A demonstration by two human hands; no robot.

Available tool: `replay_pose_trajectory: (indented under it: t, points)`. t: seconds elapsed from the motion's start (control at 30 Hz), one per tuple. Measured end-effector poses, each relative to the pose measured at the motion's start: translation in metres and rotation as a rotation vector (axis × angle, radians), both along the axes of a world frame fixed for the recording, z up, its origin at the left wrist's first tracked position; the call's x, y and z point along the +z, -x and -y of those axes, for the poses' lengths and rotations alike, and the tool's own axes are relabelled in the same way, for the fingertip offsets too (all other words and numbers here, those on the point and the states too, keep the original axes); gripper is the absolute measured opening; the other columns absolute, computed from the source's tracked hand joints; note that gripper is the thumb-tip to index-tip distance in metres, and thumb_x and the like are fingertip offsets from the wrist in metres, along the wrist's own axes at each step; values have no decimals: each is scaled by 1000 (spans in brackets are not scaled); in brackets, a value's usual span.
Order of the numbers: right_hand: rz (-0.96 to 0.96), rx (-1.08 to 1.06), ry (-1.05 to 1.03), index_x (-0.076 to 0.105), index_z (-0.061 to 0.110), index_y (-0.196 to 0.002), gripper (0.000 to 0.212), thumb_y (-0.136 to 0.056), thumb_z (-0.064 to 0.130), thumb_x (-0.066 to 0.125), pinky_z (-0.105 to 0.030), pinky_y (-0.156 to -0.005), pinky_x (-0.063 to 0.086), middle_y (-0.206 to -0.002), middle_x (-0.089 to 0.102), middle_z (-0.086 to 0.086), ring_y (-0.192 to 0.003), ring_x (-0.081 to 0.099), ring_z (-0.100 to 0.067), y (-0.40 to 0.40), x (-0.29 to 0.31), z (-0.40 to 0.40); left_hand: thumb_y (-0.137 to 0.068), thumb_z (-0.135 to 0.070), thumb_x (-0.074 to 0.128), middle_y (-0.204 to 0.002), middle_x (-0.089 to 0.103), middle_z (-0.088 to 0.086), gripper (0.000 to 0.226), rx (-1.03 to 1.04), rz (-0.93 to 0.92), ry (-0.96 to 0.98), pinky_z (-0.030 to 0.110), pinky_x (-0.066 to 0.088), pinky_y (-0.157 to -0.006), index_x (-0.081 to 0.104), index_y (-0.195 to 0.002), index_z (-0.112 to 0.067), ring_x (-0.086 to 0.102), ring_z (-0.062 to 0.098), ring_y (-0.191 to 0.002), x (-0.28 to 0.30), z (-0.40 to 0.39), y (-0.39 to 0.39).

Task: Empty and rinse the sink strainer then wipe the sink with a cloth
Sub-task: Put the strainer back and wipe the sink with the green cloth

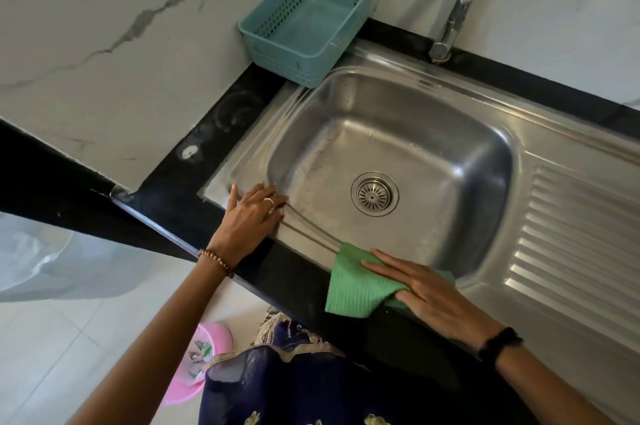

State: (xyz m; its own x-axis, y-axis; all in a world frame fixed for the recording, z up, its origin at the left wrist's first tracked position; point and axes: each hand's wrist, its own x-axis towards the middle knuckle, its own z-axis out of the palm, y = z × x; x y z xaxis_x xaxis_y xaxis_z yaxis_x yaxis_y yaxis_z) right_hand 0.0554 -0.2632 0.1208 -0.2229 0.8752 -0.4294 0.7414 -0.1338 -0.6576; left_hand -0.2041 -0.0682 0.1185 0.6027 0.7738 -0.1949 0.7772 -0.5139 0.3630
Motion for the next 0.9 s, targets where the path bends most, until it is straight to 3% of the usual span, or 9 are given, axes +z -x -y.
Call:
replay_pose_trajectory:
  t: [0.23, 0.33, 0.4, 0.53, 0.6, 0.67, 0.73, 0.83, 0.9]
  points:
    - [-76, -34, 49, 17, 71, -128, 59, -94, 26, 35, -13, -106, 18, -143, 6, 43, -131, 19, 14, 46, -2, -58, -97, -21, 42, -145, 42, 9, 37, -43, 117, -79, 40, 14, -118, 49, -132, -13, 30, 22, -139, 5, -35, 12]
    - [-133, -50, 22, 22, 64, -132, 57, -95, 23, 37, -11, -104, 16, -146, 2, 39, -130, 14, 14, 83, -4, -101, -97, -29, 39, -152, 29, 7, 46, -12, 119, -70, 37, 7, -119, 36, -141, -15, 20, 20, -143, 7, -56, 20]
    - [-120, -59, -12, 23, 57, -137, 54, -96, 25, 39, -18, -107, 22, -153, 1, 29, -137, 18, 3, 107, -5, -130, -95, -37, 37, -154, 25, 4, 52, 8, 140, -19, 37, 5, -119, 30, -143, -17, 16, 16, -144, 8, -70, 24]
    - [49, -113, -89, 14, 37, -147, 52, -99, 33, 34, -41, -104, 39, -160, -1, 3, -140, 28, -28, 147, -7, -175, -82, -68, 11, -154, 23, 0, 79, -52, 189, 80, 32, 3, -120, 22, -145, -21, 14, 10, -144, 9, -92, 26]
    - [241, -83, -150, 19, 21, -148, 49, -100, 29, 26, -41, -100, 41, -159, -6, -7, -144, 15, -32, 166, -13, -198, -79, -73, 10, -154, 23, 0, 85, -86, 199, 91, 29, 3, -119, 22, -145, -21, 15, 10, -144, 8, -103, 25]
    - [334, -140, -162, 10, 16, -150, 53, -99, 26, 23, -40, -92, 46, -158, -14, -11, -145, 4, -35, 179, -23, -220, -81, -70, 14, -154, 24, 1, 83, -118, 217, 85, 29, 3, -119, 24, -145, -19, 15, 11, -144, 8, -111, 20]
    - [174, -380, -175, 4, 19, -150, 57, -99, 24, 29, -42, -90, 50, -159, -9, -9, -144, 7, -38, 183, -30, -242, -86, -63, 22, -155, 23, 3, 74, -148, 231, 57, 33, 7, -120, 24, -145, -17, 15, 12, -144, 10, -118, 11]
    - [-609, -938, -160, 4, 28, -149, 62, -98, 30, 38, -46, -109, 35, -159, 12, -4, -142, 25, -28, 174, -32, -272, -93, -48, 35, -156, 16, 3, 62, -172, 231, 19, 35, 4, -119, 21, -146, -19, 12, 13, -144, 8, -129, -7]
    - [-993, -1148, -172, 5, 24, -150, 62, -98, 22, 39, -44, -115, 29, -155, 24, -9, -139, 33, -23, 162, -33, -291, -95, -42, 37, -157, 13, 2, 59, -179, 221, 25, 34, 2, -118, 20, -146, -19, 10, 13, -145, 6, -136, -21]
